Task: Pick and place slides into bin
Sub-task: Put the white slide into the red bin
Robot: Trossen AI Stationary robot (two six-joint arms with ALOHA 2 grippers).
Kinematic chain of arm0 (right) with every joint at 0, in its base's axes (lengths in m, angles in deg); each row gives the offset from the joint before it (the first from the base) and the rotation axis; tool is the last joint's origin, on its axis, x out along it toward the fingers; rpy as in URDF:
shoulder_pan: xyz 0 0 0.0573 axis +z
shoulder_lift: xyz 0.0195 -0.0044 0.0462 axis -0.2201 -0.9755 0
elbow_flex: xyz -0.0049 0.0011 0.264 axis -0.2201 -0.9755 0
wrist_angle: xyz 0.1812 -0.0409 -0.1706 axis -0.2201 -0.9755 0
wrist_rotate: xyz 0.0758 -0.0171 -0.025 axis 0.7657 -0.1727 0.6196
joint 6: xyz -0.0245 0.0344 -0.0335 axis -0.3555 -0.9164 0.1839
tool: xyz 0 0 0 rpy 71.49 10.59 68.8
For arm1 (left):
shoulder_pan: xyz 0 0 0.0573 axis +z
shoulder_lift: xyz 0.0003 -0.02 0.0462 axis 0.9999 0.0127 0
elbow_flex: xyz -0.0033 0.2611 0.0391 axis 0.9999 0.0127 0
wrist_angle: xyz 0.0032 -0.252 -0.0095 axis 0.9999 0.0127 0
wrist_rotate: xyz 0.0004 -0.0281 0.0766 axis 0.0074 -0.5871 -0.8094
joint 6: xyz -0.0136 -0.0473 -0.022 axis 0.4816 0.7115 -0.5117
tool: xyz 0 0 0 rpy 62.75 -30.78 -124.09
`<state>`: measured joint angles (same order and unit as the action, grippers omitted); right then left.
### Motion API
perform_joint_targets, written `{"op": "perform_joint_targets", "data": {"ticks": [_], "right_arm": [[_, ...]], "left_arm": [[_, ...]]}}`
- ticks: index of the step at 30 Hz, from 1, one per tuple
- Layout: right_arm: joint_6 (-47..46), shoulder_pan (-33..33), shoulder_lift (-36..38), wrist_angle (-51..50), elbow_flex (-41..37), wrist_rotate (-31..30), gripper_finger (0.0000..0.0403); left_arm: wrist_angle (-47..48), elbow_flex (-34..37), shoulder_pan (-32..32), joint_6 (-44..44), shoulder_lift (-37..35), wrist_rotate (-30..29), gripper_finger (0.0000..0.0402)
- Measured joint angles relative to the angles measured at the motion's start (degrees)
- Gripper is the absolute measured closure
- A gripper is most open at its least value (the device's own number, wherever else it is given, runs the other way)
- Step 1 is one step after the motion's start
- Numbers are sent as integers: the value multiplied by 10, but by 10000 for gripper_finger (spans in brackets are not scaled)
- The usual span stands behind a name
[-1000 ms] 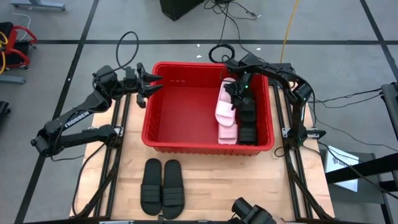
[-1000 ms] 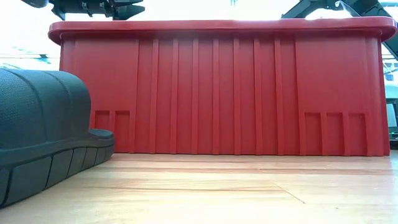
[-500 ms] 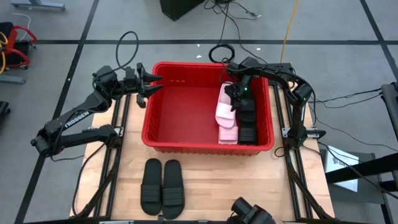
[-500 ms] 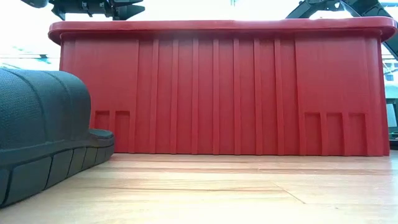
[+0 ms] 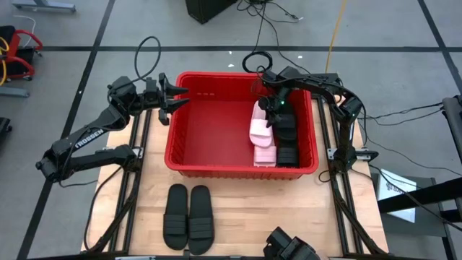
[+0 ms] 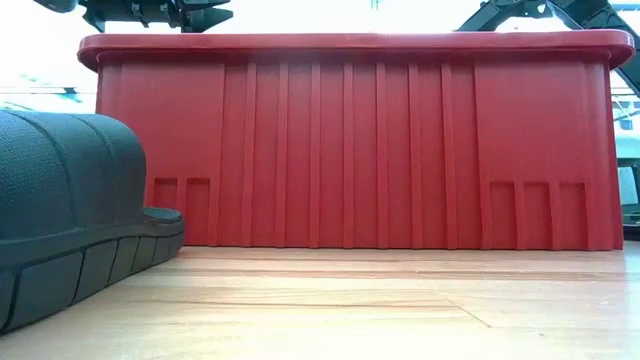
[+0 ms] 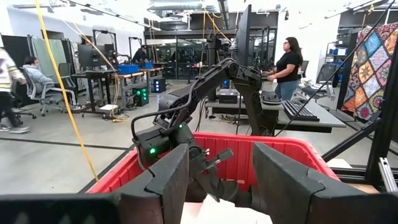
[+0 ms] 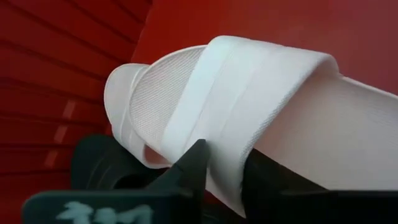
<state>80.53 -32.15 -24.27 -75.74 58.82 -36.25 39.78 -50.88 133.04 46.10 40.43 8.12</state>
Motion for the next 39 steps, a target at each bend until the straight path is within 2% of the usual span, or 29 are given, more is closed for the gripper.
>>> {"op": "perform_joint_targets", "data": {"ticks": [7,13,26,39], "right_arm": [[-24,0,0,12,0,-23,279],[-59,-1,0,37,0,-55,256],[-83,-22,36,62,0,-64,251],[-171,-36,81,171,0,-55,251]], "left_arm": [[2,0,0,0,0,0,218],[4,0,0,0,0,0,218],[4,0,0,3,0,0,217],[21,0,0,5,0,0,218]]}}
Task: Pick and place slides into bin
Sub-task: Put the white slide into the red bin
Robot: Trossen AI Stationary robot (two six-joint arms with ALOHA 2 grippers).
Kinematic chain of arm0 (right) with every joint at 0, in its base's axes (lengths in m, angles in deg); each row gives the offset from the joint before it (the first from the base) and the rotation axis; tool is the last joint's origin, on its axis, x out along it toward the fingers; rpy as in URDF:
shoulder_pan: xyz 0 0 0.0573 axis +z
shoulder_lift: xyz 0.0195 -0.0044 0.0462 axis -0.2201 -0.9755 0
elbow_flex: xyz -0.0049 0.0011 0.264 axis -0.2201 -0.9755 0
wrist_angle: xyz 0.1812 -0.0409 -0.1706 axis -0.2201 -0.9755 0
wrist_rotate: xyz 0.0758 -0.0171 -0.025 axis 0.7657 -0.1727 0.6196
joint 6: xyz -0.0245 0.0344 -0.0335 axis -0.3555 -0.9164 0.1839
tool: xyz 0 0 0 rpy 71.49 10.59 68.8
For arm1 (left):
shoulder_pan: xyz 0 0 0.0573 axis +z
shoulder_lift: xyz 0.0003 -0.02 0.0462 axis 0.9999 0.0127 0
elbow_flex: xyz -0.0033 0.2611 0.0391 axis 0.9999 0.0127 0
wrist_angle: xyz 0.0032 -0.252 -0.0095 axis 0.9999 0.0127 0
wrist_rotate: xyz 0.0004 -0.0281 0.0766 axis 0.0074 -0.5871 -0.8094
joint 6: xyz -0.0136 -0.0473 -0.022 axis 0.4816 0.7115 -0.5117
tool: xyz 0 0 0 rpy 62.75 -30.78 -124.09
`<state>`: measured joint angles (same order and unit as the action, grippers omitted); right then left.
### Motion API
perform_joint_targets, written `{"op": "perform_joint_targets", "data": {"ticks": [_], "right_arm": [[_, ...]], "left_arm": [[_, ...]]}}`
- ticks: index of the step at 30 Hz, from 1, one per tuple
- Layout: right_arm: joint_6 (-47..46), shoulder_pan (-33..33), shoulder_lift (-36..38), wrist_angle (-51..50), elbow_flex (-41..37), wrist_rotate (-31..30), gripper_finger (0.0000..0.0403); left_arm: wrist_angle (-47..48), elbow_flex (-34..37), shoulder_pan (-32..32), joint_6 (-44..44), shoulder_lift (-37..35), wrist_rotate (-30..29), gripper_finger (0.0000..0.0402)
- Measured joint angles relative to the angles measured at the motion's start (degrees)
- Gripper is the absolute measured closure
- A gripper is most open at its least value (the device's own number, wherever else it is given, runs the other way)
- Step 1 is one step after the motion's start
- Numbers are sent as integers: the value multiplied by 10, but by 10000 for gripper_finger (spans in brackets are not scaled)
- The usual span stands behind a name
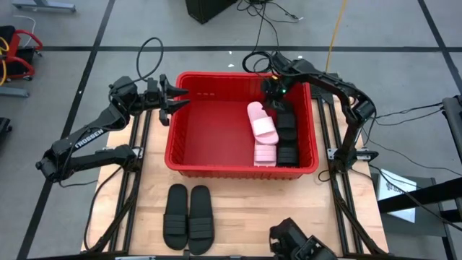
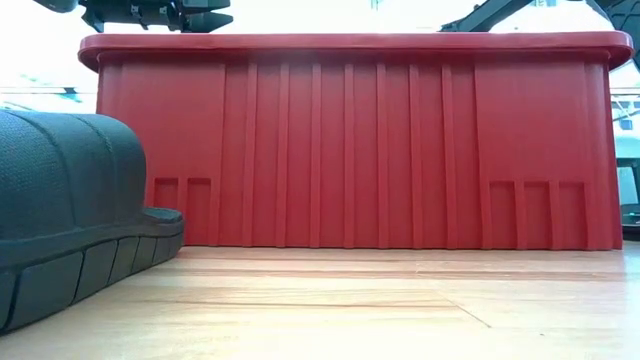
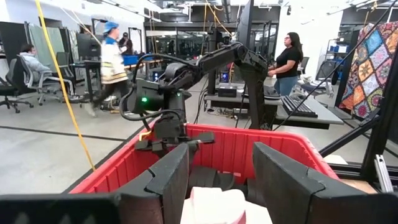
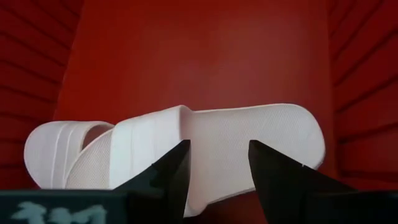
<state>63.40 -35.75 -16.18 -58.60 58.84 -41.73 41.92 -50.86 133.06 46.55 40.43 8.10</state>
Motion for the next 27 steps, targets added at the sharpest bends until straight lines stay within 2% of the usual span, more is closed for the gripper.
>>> {"op": "perform_joint_targets", "data": {"ticks": [7,13,18,20,24,27], "right_arm": [[-14,29,-2,43,-39,-6,252],[-47,86,-2,140,-79,-61,252],[-74,134,-1,195,-93,-70,255],[-79,152,-1,204,-97,-101,259],[-93,178,-1,208,-108,-214,268],[-110,186,-1,204,-112,-259,274]], "left_arm": [[9,0,0,-1,0,0,218],[8,0,0,-2,0,0,218],[9,0,0,-1,0,0,218],[12,0,-2,1,0,0,218],[12,0,-9,1,0,0,218],[12,0,-13,-1,0,0,218]]}}
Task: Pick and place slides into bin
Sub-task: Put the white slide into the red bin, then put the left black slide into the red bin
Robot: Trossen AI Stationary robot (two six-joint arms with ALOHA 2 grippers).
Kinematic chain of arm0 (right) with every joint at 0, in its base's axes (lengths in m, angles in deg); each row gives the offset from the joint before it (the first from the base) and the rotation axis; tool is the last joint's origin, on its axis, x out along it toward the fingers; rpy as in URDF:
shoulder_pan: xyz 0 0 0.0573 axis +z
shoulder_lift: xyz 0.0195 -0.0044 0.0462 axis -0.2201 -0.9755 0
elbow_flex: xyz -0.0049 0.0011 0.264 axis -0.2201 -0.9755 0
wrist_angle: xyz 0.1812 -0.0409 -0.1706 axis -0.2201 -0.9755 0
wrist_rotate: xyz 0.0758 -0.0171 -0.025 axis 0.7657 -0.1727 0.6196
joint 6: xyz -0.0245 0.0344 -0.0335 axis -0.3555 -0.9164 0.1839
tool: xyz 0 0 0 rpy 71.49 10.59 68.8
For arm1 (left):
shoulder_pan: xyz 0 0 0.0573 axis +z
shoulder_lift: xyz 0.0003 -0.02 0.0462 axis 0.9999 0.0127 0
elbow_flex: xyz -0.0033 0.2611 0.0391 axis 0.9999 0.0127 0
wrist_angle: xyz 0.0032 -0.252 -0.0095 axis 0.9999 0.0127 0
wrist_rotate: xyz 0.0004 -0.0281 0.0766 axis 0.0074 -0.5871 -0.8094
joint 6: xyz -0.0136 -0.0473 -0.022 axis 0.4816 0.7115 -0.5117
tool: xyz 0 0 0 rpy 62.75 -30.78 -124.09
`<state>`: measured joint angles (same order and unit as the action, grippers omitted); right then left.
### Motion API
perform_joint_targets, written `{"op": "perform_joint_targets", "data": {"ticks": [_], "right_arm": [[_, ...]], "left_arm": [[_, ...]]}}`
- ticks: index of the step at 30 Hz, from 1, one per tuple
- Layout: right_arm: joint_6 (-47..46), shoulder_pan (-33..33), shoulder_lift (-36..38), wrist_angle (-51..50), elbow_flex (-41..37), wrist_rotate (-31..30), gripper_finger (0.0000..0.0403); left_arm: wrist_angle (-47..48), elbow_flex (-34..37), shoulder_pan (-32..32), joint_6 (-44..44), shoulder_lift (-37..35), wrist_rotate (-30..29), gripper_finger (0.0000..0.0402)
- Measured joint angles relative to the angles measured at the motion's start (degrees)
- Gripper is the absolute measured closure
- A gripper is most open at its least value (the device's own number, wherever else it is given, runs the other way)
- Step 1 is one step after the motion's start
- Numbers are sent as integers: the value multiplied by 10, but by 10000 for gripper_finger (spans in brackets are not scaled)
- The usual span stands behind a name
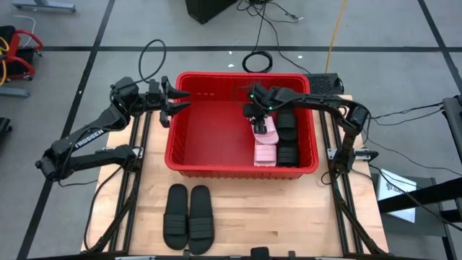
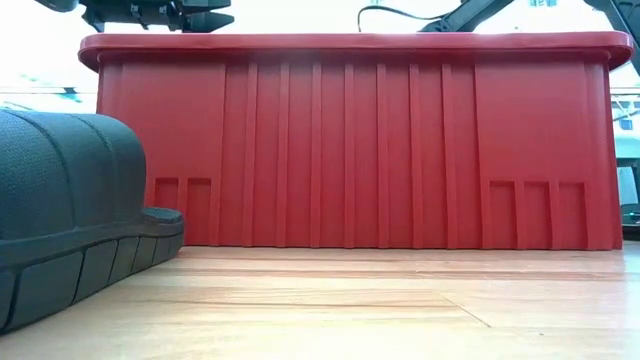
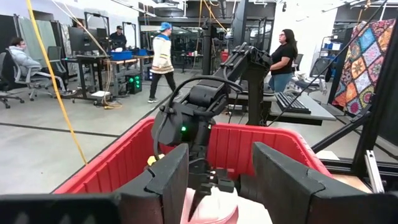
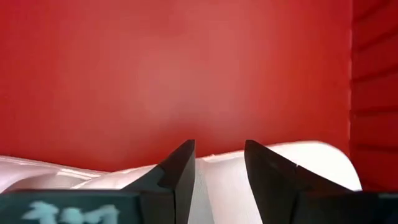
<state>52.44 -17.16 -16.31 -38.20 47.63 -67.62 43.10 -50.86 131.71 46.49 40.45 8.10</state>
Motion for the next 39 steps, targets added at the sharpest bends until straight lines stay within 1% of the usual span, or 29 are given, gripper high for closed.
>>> {"op": "perform_joint_targets", "data": {"ticks": [6,11,15,23,32,35,39], "right_arm": [[-43,0,0,-35,0,-83,277],[-68,0,1,-57,0,-133,279],[-62,0,1,-43,0,-134,280],[-49,-2,7,64,-1,-134,282],[-58,-1,68,170,-1,-131,283],[-61,4,92,189,-1,-127,286],[-95,14,123,197,-1,-99,286]], "left_arm": [[0,0,-8,0,0,0,218],[0,0,-10,0,0,0,218],[0,0,-10,-1,0,0,218],[0,0,-10,-2,0,0,218],[-7,0,-10,-2,0,0,218],[-19,0,-11,2,0,21,218],[-46,0,-30,14,-2,49,217]]}}
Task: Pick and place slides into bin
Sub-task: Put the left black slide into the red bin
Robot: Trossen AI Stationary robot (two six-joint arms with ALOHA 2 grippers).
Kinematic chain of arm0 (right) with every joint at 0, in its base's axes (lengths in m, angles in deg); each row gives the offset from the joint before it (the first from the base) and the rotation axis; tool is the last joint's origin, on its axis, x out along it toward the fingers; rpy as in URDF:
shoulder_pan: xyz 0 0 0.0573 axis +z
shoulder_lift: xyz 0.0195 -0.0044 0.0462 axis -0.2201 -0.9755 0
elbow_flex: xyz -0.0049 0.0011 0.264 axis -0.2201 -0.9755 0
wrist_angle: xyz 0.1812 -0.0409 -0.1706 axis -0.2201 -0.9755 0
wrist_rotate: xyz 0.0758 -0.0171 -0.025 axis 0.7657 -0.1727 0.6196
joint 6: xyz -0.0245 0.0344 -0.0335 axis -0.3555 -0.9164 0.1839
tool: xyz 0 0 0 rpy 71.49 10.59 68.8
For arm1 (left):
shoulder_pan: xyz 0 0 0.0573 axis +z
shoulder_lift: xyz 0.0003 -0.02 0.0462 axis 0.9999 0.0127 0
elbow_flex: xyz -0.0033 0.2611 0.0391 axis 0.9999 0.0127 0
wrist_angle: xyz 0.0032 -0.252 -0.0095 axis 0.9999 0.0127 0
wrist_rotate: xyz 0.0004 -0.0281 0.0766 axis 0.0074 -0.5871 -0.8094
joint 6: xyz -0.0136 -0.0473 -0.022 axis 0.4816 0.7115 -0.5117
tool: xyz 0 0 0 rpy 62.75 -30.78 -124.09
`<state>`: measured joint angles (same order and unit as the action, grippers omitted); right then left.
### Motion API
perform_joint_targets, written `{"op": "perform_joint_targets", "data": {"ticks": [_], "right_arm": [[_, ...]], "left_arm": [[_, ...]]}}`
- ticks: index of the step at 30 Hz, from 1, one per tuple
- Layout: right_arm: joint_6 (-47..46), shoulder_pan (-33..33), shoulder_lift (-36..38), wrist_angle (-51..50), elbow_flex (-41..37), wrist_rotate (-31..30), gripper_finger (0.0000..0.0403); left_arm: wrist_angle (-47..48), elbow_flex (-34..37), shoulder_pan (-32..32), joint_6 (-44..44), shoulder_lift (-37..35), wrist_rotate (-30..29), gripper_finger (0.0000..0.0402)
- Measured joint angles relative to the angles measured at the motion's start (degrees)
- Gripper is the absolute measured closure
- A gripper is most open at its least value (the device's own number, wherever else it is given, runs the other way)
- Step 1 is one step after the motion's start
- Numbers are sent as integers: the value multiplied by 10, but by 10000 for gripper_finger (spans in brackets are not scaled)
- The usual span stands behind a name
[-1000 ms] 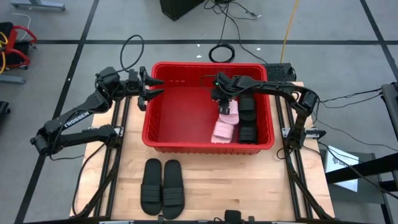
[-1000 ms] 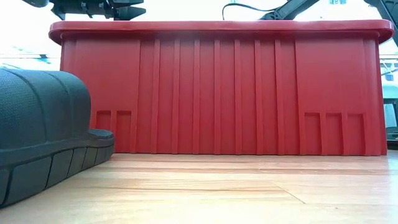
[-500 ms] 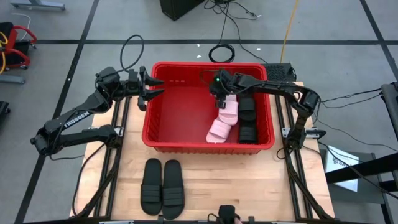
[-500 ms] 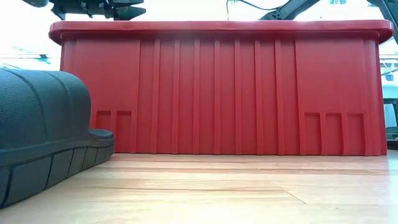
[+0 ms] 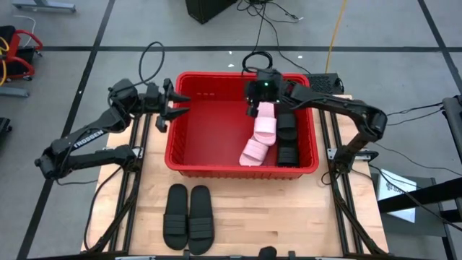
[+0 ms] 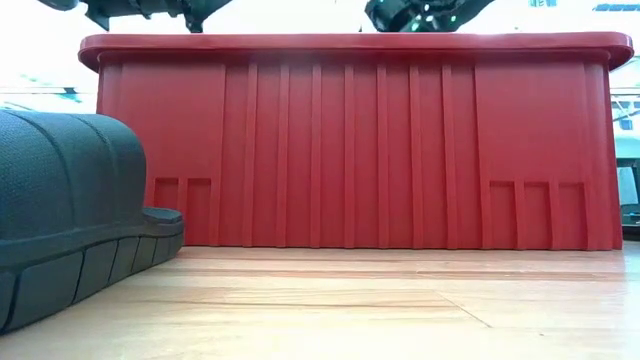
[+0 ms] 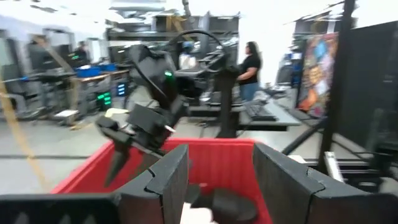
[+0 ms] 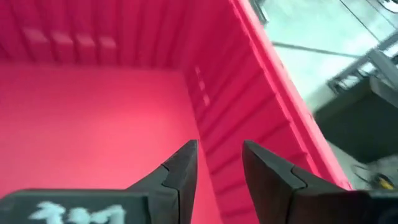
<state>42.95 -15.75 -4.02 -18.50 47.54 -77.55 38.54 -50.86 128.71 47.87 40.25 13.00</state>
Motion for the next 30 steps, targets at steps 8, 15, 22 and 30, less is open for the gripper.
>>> {"op": "perform_joint_targets", "data": {"ticks": [8,15,22,30], "right_arm": [[-75,33,44,-7,0,95,289],[-112,85,47,-9,0,170,293],[-113,165,47,-9,0,179,294],[-113,257,47,-9,0,177,294]], "left_arm": [[-4,0,-62,1,-35,10,217],[25,0,-143,-18,-77,-14,217],[80,0,-252,-62,-92,-108,217],[113,0,-407,-96,-82,-227,217]]}}
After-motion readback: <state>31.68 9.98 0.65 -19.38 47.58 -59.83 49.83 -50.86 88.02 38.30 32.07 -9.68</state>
